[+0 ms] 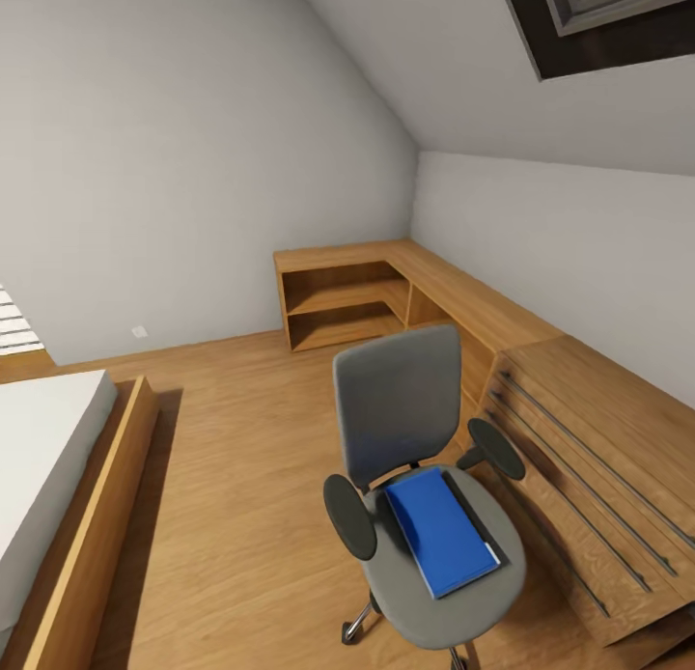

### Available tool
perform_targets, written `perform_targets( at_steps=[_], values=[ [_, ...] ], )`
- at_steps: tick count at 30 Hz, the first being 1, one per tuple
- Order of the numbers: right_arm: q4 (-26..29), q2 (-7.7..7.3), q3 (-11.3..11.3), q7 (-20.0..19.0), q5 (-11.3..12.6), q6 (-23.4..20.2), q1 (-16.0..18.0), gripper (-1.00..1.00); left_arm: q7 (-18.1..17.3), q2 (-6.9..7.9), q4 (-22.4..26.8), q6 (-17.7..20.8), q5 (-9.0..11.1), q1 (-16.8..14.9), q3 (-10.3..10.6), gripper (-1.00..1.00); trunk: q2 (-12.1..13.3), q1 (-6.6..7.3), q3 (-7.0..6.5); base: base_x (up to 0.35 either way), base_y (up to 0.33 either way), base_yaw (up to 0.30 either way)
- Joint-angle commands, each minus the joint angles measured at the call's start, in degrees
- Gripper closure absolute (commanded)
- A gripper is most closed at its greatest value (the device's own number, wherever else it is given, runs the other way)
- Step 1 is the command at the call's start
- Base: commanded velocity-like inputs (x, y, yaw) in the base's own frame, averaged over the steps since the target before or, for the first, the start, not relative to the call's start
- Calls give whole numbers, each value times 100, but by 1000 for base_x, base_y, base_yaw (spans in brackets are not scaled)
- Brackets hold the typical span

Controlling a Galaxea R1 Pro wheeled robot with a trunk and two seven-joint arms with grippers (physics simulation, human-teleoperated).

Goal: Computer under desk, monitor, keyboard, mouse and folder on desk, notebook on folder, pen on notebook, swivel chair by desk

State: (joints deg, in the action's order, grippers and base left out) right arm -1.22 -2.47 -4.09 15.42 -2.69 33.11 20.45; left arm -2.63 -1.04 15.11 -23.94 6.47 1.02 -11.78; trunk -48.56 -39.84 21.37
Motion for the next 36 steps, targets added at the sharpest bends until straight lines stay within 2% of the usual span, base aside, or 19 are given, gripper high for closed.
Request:
perform_targets(
  at_steps=[1,12,25,36],
  values=[
    [-13,-3,-40,3,-30,29,5,-100,-28,-2,10,-2,61,3,0,-100,-4,-1,5,2,0,0],
    [-12,-11,-42,0,-30,29,5,-100,-28,-2,10,-5,62,3,-5,-100,-4,-1,5,0,0,0],
    [-10,-17,-40,-12,-30,29,6,-100,-28,-2,10,-6,65,3,-17,-100,-4,-1,5,0,0,244],
    [-7,-37,-38,-20,-37,40,3,-100,-28,-3,10,-122,65,3,-25,-100,-4,-1,5,0,0,58]
  ],
)
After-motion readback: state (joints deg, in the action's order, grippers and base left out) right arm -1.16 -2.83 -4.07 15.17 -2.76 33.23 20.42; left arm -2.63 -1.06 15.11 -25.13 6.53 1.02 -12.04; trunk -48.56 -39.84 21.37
